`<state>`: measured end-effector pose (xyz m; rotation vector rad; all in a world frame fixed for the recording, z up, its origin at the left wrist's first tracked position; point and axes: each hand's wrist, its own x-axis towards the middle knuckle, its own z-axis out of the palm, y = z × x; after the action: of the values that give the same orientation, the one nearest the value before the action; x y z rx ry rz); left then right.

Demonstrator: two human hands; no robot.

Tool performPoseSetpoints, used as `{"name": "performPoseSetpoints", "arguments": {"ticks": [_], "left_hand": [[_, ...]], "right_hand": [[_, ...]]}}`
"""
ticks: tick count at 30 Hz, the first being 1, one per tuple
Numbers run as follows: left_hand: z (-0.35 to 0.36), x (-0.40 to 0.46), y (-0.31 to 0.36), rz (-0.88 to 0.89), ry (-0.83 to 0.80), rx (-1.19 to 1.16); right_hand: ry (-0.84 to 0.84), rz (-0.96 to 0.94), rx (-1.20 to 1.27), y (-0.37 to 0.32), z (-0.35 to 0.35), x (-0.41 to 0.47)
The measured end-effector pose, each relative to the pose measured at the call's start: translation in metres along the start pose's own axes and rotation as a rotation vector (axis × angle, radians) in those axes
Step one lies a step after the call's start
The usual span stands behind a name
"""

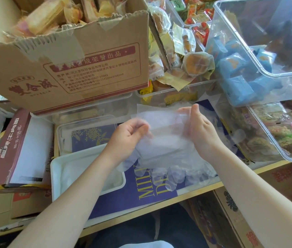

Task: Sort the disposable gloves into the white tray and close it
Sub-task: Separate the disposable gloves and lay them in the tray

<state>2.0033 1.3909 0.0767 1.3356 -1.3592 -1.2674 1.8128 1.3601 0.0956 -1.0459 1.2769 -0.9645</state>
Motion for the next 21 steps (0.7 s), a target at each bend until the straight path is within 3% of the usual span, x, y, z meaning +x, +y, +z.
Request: {"name": "performPoseSetpoints", "arguments": {"ticks": [4,6,10,14,21], "left_hand": [[0.002,-0.001,0.001,-0.032,0.115,-0.102],[0.001,-0.001,0.004,-0.058,0.098,-0.118],[-0.010,-0.004,0.003,-0.199,-0.165,0.001],[-0.023,-0.011,-0.005,-0.357,-0.386,-0.022],[-0.020,-0.017,-0.016,-0.546,-0.549,-0.075]], "right_hand": [[-0.124,-0.050,-0.134,0.002,-0.007,-0.006],[-0.140,-0.063,-0.159,0.005,-0.011,-0.007],[-0.133,-0.095,-0.099,0.006,-0.018,-0.007],[-0.127,-0.077,-0.109,0.012,-0.025,-0.003],[-0.034,0.092,-0.170,0.039,-0.033,0.002]]}}
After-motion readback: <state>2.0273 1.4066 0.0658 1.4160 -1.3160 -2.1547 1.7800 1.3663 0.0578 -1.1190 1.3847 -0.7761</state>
